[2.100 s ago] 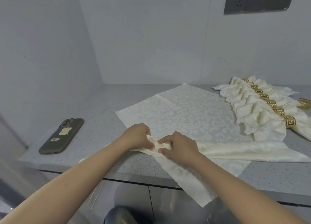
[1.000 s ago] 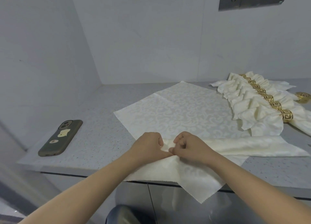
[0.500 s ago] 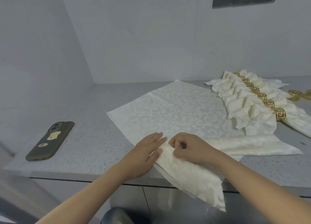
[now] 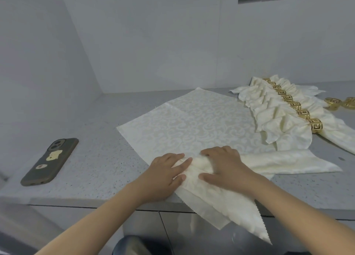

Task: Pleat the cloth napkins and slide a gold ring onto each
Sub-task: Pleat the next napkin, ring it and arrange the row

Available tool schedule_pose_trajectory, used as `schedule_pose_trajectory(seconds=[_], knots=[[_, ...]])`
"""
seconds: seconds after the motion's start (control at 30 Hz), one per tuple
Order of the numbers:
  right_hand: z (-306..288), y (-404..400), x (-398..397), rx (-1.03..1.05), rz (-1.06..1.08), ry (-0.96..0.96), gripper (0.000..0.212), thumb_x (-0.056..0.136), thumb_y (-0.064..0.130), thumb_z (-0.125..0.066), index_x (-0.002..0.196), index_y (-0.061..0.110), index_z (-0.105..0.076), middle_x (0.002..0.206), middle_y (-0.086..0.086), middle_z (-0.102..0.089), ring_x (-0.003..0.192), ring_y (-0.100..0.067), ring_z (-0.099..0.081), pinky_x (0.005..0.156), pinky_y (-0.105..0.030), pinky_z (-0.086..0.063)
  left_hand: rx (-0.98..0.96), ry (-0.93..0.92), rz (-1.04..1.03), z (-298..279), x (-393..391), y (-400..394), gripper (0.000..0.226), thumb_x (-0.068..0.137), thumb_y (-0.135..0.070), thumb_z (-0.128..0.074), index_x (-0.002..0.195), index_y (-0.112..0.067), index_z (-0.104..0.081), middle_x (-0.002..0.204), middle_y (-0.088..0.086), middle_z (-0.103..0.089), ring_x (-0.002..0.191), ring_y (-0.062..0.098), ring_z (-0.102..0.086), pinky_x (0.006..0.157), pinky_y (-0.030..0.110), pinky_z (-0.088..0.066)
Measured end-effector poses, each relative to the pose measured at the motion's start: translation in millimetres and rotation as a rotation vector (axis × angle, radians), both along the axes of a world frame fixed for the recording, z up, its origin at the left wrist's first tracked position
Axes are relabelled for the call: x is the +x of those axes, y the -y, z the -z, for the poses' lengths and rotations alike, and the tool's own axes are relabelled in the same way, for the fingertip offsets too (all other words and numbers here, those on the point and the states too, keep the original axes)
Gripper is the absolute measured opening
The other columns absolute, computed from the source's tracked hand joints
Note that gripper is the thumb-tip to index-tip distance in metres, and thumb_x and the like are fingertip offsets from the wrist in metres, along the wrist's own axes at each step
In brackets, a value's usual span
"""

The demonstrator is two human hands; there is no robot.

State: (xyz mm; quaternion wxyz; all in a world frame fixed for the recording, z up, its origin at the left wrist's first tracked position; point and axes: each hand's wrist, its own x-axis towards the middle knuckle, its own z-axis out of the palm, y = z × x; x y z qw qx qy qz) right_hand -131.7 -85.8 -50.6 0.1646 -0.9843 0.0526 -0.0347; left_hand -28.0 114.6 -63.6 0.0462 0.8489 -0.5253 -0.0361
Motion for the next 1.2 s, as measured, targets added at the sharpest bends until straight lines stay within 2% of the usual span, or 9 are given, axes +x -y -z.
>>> schedule_pose_trajectory(seconds=[0.17, 0.33, 0.43, 0.57, 0.63, 0.73, 0.93, 1.1, 1.2], knots=[[-22.9, 4.4, 4.1, -0.082, 0.13, -0.17, 0.07, 0.067, 0.074, -0.062, 0.115, 0.024, -0.048, 0.105, 0.007, -0.056, 0.096, -0.014, -0.052, 0.081, -0.028, -0.04, 0.018, 0.053, -0.003, -5.6, 6.2, 5.5, 0.076, 0.078, -0.063, -0.002, 0.149, -0.041, -0.018, 0.152, -0.009, -0.022, 0.138, 0.013, -0.013, 0.108, 0.024, 0.005], [-37.1, 2.0, 14.1, -0.09, 0.136, -0.246, 0.056, 0.068, 0.069, -0.066, 0.093, 0.019, -0.056, 0.09, 0.007, -0.062, 0.084, -0.013, -0.058, 0.06, -0.024, -0.036, -0.055, 0.12, -0.014, -7.4, 5.4, 8.8, 0.071, 0.08, -0.062, -0.012, 0.147, -0.04, -0.026, 0.136, -0.006, -0.037, 0.131, 0.012, -0.024, 0.104, 0.021, 0.007], [-40.8, 3.1, 23.5, -0.105, 0.158, -0.262, 0.055, 0.068, 0.067, -0.067, 0.095, 0.019, -0.057, 0.091, 0.007, -0.063, 0.084, -0.013, -0.059, 0.061, -0.023, -0.037, -0.086, 0.136, -0.032, -3.1, 7.5, 10.9, 0.071, 0.083, -0.061, -0.011, 0.149, -0.035, -0.024, 0.143, -0.004, -0.032, 0.134, 0.014, -0.019, 0.108, 0.024, 0.008], [-43.9, 10.5, 27.1, -0.083, 0.15, -0.375, 0.071, 0.069, 0.073, -0.062, 0.113, 0.018, -0.056, 0.107, 0.007, -0.063, 0.099, -0.015, -0.058, 0.078, -0.027, -0.042, -0.05, 0.103, 0.037, 10.2, 9.1, 9.9, 0.075, 0.085, -0.064, 0.012, 0.151, -0.031, 0.0, 0.159, -0.006, -0.004, 0.144, 0.01, 0.001, 0.115, 0.035, 0.013], [-47.6, 18.1, 27.6, -0.02, 0.136, -0.425, 0.072, 0.072, 0.074, -0.057, 0.116, 0.016, -0.054, 0.11, 0.006, -0.058, 0.101, -0.016, -0.055, 0.08, -0.026, -0.04, -0.116, 0.111, 0.06, 13.5, 11.0, 8.5, 0.069, 0.092, -0.057, 0.006, 0.152, -0.028, -0.009, 0.156, -0.002, -0.016, 0.141, 0.012, -0.009, 0.115, 0.038, 0.004], [-57.0, 28.5, 28.4, 0.005, 0.114, -0.478, 0.052, 0.084, 0.067, -0.048, 0.093, 0.016, -0.057, 0.09, 0.006, -0.052, 0.082, -0.012, -0.05, 0.065, -0.021, -0.035, -0.177, 0.171, 0.091, 12.1, 10.5, 8.1, 0.054, 0.101, -0.042, -0.016, 0.149, -0.019, -0.029, 0.136, 0.002, -0.039, 0.126, 0.016, -0.03, 0.11, 0.042, -0.014], [-59.6, 32.9, 39.4, 0.031, 0.13, -0.498, 0.037, 0.077, 0.047, -0.071, 0.087, 0.013, -0.06, 0.076, 0.005, -0.056, 0.075, -0.014, -0.053, 0.058, -0.02, -0.037, -0.265, 0.151, 0.214, 12.0, 12.2, 10.9, 0.048, 0.097, -0.027, -0.035, 0.145, -0.031, -0.037, 0.122, 0.0, -0.051, 0.114, 0.014, -0.04, 0.102, 0.034, -0.031], [-64.7, 19.4, 50.9, 0.108, 0.087, -0.395, 0.024, 0.075, 0.018, -0.075, 0.086, 0.016, -0.054, 0.084, 0.003, -0.053, 0.079, -0.016, -0.051, 0.052, -0.02, -0.036, -0.17, 0.064, 0.204, 1.9, 13.5, 18.0, 0.054, 0.091, -0.04, -0.02, 0.143, -0.041, -0.036, 0.126, -0.001, -0.039, 0.114, 0.009, -0.025, 0.105, 0.028, -0.017], [-66.4, 14.4, 58.0, 0.197, 0.141, -0.411, 0.022, 0.073, 0.023, -0.076, 0.085, 0.013, -0.061, 0.08, -0.001, -0.056, 0.075, -0.018, -0.052, 0.057, -0.023, -0.039, -0.128, -0.01, 0.151, -2.1, 14.3, 21.6, 0.05, 0.094, -0.039, -0.025, 0.142, -0.044, -0.034, 0.119, -0.011, -0.028, 0.109, 0.004, -0.02, 0.106, 0.022, -0.01]])
